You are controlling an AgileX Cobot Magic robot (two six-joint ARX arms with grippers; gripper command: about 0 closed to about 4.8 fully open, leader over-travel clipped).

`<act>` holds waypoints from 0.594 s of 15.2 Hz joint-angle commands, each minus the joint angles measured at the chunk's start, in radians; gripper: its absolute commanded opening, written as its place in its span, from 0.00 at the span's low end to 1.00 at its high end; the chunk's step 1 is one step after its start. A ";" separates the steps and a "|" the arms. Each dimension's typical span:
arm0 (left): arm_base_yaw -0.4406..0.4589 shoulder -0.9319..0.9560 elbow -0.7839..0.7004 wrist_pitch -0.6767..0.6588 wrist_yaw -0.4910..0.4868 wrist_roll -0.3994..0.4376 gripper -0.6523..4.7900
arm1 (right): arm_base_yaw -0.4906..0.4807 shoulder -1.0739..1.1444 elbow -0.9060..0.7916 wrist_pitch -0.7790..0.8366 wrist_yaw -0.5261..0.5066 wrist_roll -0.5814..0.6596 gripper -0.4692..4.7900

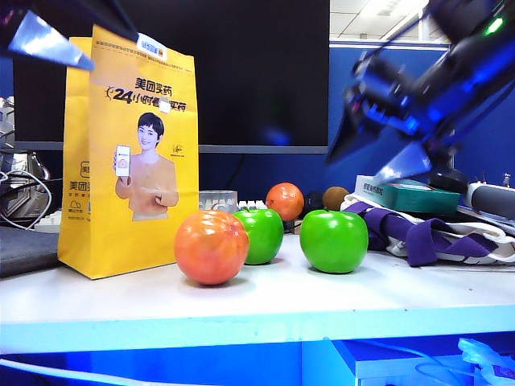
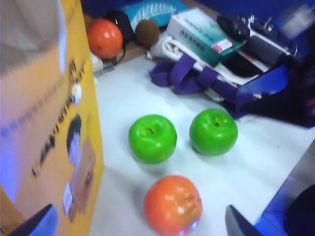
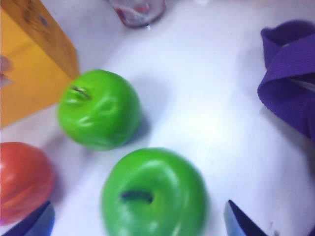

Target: Pick up the green apple and throw it into the yellow paper bag.

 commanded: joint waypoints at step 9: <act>-0.001 0.051 0.033 0.008 0.005 -0.005 1.00 | 0.038 0.148 0.147 -0.187 0.048 -0.164 1.00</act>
